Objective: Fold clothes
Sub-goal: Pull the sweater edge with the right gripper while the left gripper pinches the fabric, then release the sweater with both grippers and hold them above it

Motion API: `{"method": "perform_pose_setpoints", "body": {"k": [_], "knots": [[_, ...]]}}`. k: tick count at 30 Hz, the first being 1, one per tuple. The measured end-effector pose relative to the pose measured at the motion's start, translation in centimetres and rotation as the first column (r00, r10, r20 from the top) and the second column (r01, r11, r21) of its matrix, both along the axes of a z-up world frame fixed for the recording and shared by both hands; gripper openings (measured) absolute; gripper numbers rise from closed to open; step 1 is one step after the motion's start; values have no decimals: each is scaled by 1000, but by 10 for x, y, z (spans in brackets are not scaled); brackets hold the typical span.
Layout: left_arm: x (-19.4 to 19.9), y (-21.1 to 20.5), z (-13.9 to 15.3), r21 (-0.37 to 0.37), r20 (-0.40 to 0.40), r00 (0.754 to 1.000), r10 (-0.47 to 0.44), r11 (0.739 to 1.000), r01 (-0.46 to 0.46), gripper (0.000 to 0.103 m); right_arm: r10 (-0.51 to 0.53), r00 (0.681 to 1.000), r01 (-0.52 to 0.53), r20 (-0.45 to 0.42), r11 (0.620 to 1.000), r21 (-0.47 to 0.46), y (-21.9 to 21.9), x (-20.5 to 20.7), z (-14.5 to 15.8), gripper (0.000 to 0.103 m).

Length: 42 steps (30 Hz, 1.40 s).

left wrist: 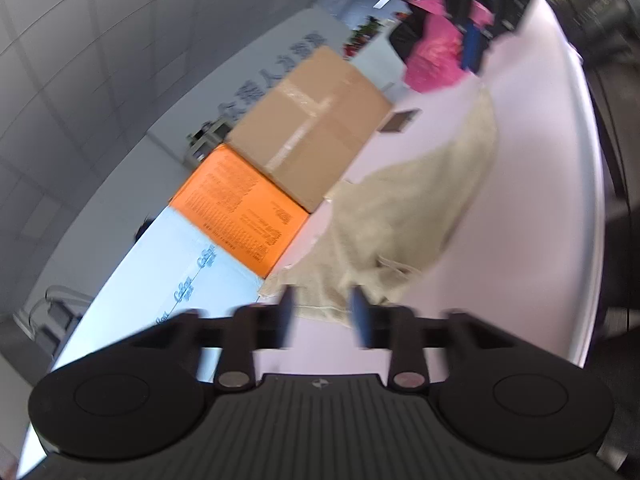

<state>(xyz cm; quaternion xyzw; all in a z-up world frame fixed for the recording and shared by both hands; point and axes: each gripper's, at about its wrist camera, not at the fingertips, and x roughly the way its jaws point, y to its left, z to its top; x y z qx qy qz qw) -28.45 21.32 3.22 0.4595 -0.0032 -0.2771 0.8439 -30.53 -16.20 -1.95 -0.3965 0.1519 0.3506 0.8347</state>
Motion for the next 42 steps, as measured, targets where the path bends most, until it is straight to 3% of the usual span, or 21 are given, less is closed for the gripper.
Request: {"method": "perform_pose_setpoints", "body": {"k": [1,4,6,9,12,14,15,16,17,20,22,26,29,32,35,37,38,39,40,41,42], "knots": [[-4,-3,-6,41,24,999,-23,999,22,96,-14,1000,14,0,1000,-10,-3,-2,0,8],[-10,-23,-25,177,85,993,-87,982,71,96,-6,1000,6,-6,1000,-3,-8,-10,-5,18],[-6,-36,-35,266,120,986,-119,960,83,96,23,1000,-23,18,999,-27,-1,-10,-12,57],[0,-50,-38,355,107,980,-169,927,121,96,37,999,-37,13,999,-38,10,2,-18,60],[8,-59,-32,373,126,978,-167,921,109,95,44,995,-43,-90,999,17,17,26,-13,60],[15,-63,-29,389,114,981,-160,915,105,64,48,980,-38,-191,998,56,21,45,-11,60],[19,-64,-27,381,95,985,-146,919,100,20,44,971,-27,-235,997,75,23,54,-11,58],[24,-63,-24,347,76,989,-129,933,95,4,33,960,-10,-278,996,84,26,62,-13,47],[27,-60,-18,291,43,992,-120,951,103,3,22,947,7,-321,996,89,30,69,-15,7],[35,-43,5,101,-77,992,-101,989,109,3,63,951,-47,-302,997,57,40,62,-20,5],[38,-26,21,-24,-131,987,-90,996,87,3,100,954,-73,-284,992,103,36,52,-13,5],[37,11,43,-241,-240,965,-104,970,44,3,127,960,-83,-251,981,178,13,31,5,5],[28,34,44,-300,-327,937,-125,954,23,3,144,963,-91,-226,969,231,-4,15,18,5],[19,45,25,-233,-460,879,-124,972,15,4,167,944,-124,-284,979,162,-14,0,8,5],[3,46,1,-123,-471,880,-60,992,2,6,169,923,-151,-345,985,81,-20,-9,-7,7],[-3,48,-4,-122,-460,886,-47,993,-11,12,155,926,-133,-344,987,87,-25,-12,-11,18],[-6,50,-5,-137,-453,890,-48,990,-16,16,153,929,-120,-337,986,117,-29,-11,-9,33],[-8,51,-3,-166,-443,894,-58,986,-19,28,158,930,-108,-333,981,162,-33,-9,-6,46],[-9,53,0,-198,-433,899,-68,980,-21,45,165,929,-98,-330,973,211,-37,-6,-3,49],[-11,56,3,-235,-419,904,-82,972,-21,55,171,930,-91,-325,965,247,-39,-4,0,50],[-11,58,6,-267,-407,909,-95,964,-19,75,172,933,-85,-317,959,270,-40,-2,2,50]]}}
